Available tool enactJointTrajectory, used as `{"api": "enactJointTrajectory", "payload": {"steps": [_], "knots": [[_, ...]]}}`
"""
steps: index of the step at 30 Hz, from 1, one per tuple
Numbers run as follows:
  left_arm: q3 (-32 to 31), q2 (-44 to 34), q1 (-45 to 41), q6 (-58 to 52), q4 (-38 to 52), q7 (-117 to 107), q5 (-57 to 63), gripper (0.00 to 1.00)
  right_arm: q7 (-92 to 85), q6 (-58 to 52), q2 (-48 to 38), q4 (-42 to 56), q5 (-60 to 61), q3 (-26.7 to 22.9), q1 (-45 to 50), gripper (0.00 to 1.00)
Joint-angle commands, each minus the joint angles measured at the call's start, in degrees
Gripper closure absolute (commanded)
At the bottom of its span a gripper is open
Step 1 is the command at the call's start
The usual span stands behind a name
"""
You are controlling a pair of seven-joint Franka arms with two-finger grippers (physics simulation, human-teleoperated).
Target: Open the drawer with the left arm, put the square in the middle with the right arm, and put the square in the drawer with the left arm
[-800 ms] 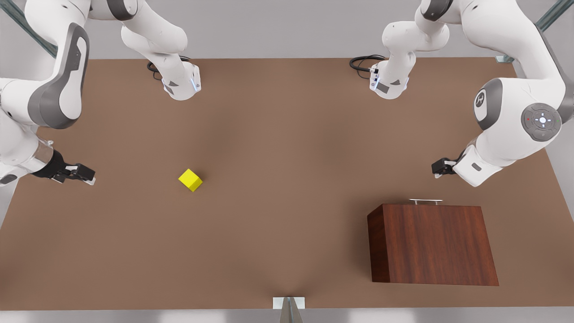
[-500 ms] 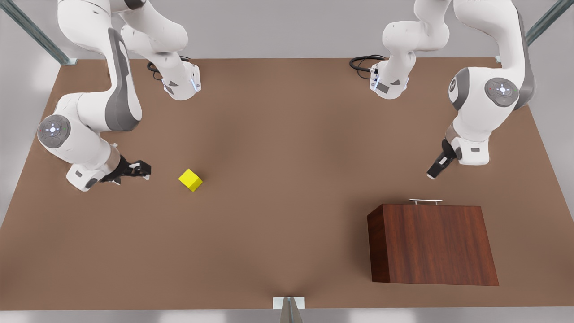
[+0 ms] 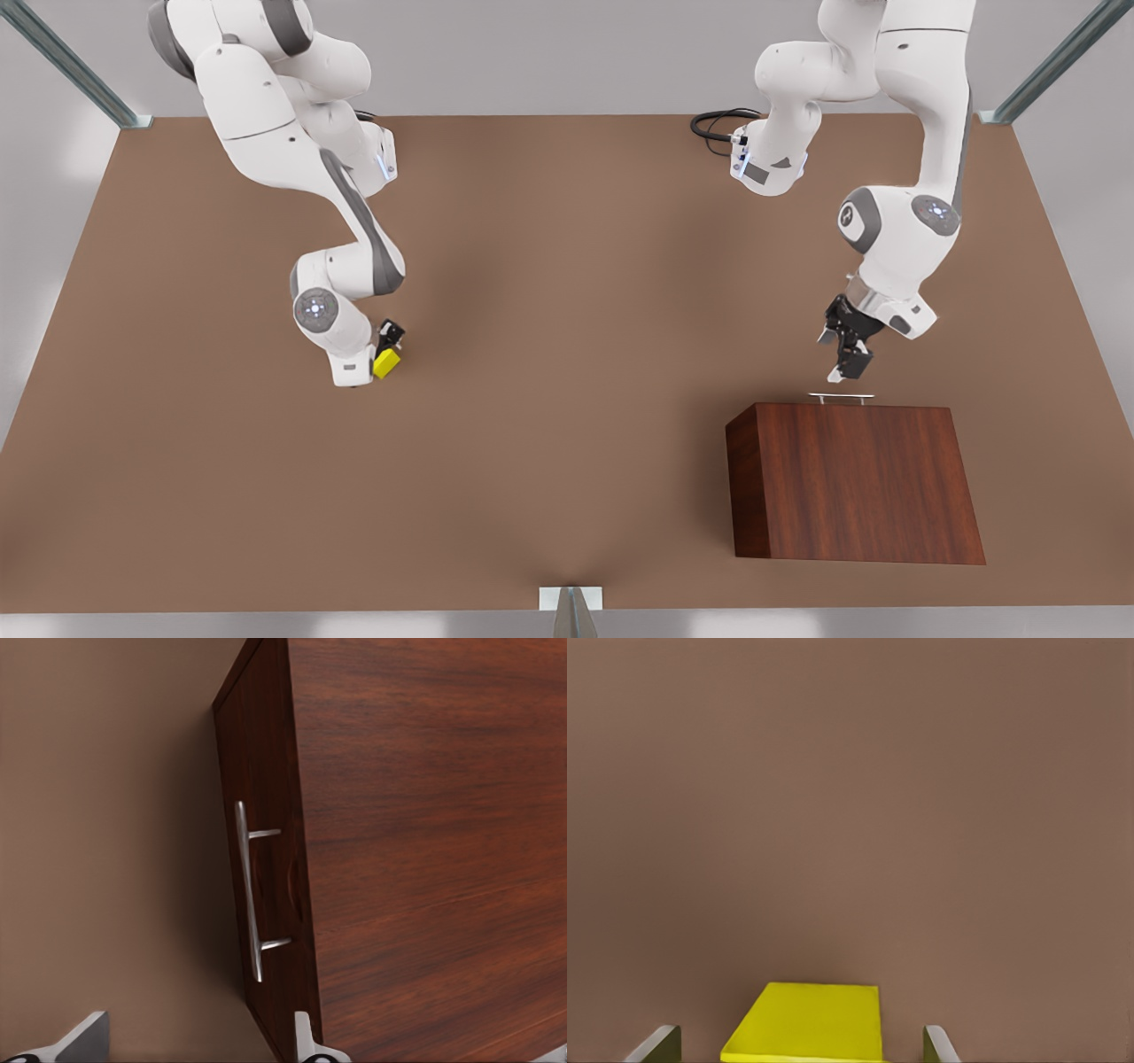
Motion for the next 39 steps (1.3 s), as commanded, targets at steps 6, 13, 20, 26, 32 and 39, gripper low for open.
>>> {"api": "enactJointTrajectory", "payload": {"steps": [6, 13, 20, 26, 32, 39], "knots": [[1.89, 1.94, 2.07, 1.50, 0.09, 1.05, -1.95, 0.00, -4.77, 0.33, -1.03, -1.46, -0.10, -1.98, -0.57, 0.00], [2.68, 3.69, 2.07, 2.38, 0.27, 1.23, -1.95, 0.00, -6.26, 5.43, -0.41, -5.24, -0.10, -2.15, -0.66, 0.00], [2.68, 5.45, 2.16, 3.79, 0.53, 1.14, -1.87, 0.00, -8.90, 6.74, 0.64, -5.77, -0.10, -3.21, -0.66, 0.00], [2.68, 6.95, 2.25, 4.66, 1.06, 1.23, -1.95, 0.00, -11.01, 9.47, 1.61, -6.47, -0.02, -3.21, -0.66, 0.14], [2.68, 8.62, 2.33, 5.46, 1.32, 1.14, -1.95, 0.00, -10.40, 8.77, 1.43, -6.47, -0.02, -3.21, -0.66, 0.35], [2.68, 10.02, 2.33, 5.90, 1.41, 1.23, -1.95, 0.00, -10.40, 8.68, 1.17, -6.38, 0.07, -3.21, -0.66, 0.37]]}}
